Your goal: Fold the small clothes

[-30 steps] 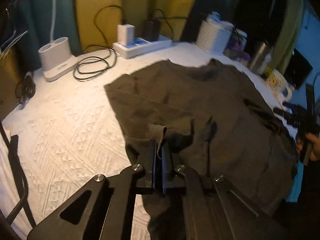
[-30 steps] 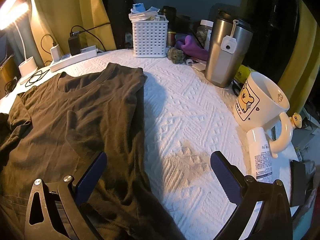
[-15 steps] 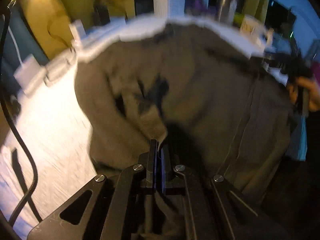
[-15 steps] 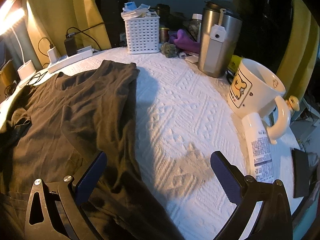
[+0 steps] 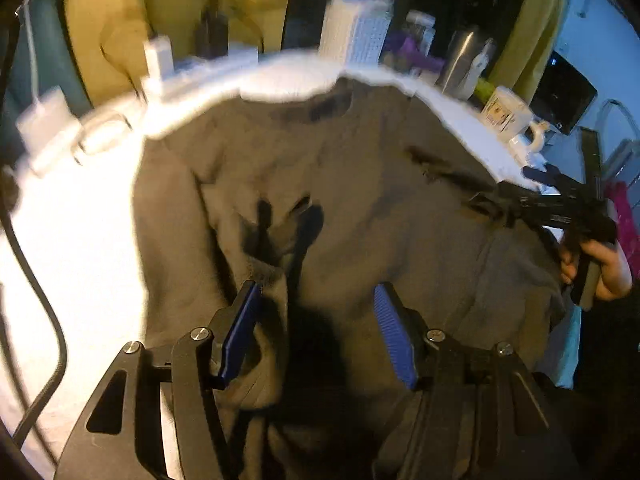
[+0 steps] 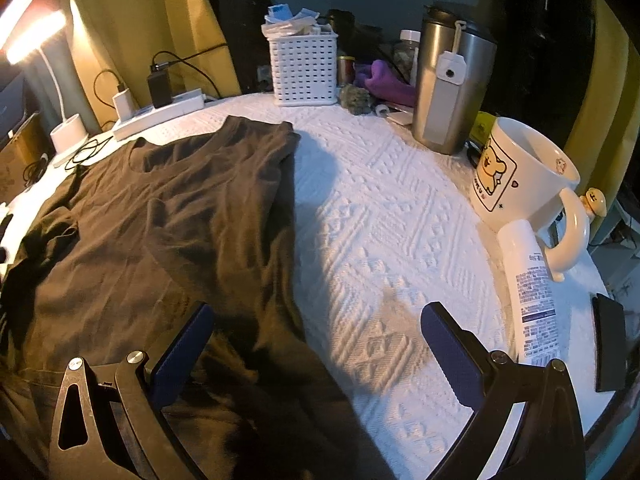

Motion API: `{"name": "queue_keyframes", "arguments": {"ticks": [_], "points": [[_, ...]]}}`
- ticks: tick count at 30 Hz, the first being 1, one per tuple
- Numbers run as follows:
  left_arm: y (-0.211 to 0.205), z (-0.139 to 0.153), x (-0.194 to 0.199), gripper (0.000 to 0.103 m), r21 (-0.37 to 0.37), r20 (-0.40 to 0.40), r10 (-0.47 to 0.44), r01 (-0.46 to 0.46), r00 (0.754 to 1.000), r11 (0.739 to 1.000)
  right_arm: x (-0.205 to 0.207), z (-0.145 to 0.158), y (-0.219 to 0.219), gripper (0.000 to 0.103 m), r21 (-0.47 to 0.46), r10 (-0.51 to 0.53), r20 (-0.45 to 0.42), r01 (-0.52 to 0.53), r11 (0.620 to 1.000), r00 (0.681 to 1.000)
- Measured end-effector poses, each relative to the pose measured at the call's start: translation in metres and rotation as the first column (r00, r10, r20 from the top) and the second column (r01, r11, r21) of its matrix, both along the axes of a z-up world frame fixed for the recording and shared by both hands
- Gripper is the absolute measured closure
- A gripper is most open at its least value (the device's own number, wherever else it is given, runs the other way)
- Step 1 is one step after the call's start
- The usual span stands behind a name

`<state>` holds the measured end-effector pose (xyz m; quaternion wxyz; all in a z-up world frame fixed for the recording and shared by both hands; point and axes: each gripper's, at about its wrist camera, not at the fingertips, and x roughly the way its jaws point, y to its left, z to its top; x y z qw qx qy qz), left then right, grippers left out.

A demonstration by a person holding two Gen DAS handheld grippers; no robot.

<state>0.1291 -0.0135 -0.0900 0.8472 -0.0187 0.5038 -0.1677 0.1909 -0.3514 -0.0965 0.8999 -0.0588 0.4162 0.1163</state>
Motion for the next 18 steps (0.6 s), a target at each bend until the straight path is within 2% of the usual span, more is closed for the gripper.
{"name": "queue_keyframes", "arguments": {"ticks": [2,3,7,10,13,16,17,18], "points": [[-0.006,-0.019,0.008,0.044,0.007,-0.052,-0.004,0.005,0.999,1.000,-0.002,0.000,0.000,0.000,-0.003,0.002,0.000,-0.002,1.000,1.000],[-0.008,-0.019,0.006,0.044,0.017,-0.046,-0.001,0.002,0.999,1.000,-0.004,0.001,-0.001,0.000,-0.004,0.002,0.001,-0.002,1.000,1.000],[-0.005,0.006,-0.009,0.044,-0.020,0.018,0.012,-0.012,1.000,1.000,-0.013,0.010,-0.016,0.000,0.022,-0.028,0.017,0.027,0.999,0.999],[0.010,0.030,-0.028,0.044,-0.021,0.086,0.068,-0.067,0.994,0.998,-0.022,0.020,-0.026,0.000,0.058,-0.036,0.039,0.033,0.998,0.999],[0.028,0.045,-0.049,0.044,-0.023,0.134,0.124,-0.122,0.983,0.992,-0.038,0.032,-0.029,0.000,0.052,-0.010,0.078,0.006,0.999,0.997],[0.042,0.047,-0.072,0.039,-0.013,0.159,0.186,-0.186,0.970,0.982,-0.055,0.039,-0.025,0.000,0.047,0.022,0.096,-0.027,0.999,0.995],[0.047,0.044,-0.080,0.038,-0.013,0.159,0.206,-0.206,0.965,0.978,-0.060,0.039,-0.023,0.003,0.048,0.037,0.096,-0.042,0.998,0.995],[0.053,0.041,-0.088,0.037,-0.016,0.155,0.222,-0.222,0.963,0.975,-0.066,0.039,-0.020,0.010,0.052,0.059,0.090,-0.064,0.997,0.994]]}}
